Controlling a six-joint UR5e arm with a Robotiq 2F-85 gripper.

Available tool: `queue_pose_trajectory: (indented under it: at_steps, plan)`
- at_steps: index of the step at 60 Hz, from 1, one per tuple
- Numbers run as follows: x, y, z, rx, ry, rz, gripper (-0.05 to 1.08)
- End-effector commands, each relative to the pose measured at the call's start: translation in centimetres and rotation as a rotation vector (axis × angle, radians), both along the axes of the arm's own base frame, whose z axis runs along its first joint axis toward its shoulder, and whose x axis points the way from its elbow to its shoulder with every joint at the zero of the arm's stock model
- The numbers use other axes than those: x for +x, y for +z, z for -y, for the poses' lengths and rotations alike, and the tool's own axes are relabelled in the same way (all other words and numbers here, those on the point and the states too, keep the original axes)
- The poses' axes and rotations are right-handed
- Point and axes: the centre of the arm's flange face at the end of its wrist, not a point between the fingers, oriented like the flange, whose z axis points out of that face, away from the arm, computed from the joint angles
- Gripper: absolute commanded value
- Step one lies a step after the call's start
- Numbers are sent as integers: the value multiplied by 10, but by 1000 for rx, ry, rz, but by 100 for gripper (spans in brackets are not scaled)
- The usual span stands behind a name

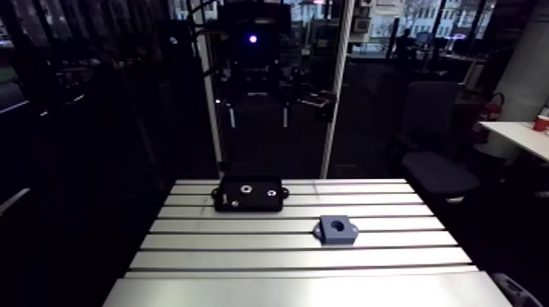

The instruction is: Pick up the bearing and press it into the housing until flush.

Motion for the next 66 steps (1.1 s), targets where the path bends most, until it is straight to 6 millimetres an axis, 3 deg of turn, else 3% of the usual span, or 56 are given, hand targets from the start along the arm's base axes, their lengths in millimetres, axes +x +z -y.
queue_pose_trajectory:
  at_steps: [1, 25, 35, 43, 58, 63, 66]
  plan:
    - [-1, 21, 0, 4, 5, -34, 0]
    - [-2, 21, 1, 4, 6, -38, 0]
    - [-11, 14, 0, 5, 6, -31, 0]
    - [-30, 6, 4, 3, 15, -22, 0]
    - [-72, -18, 37, 5, 66, -45, 0]
    - [-93, -46, 48, 7, 74, -21, 0]
    - [-99, -53, 48, 7, 75, -20, 0]
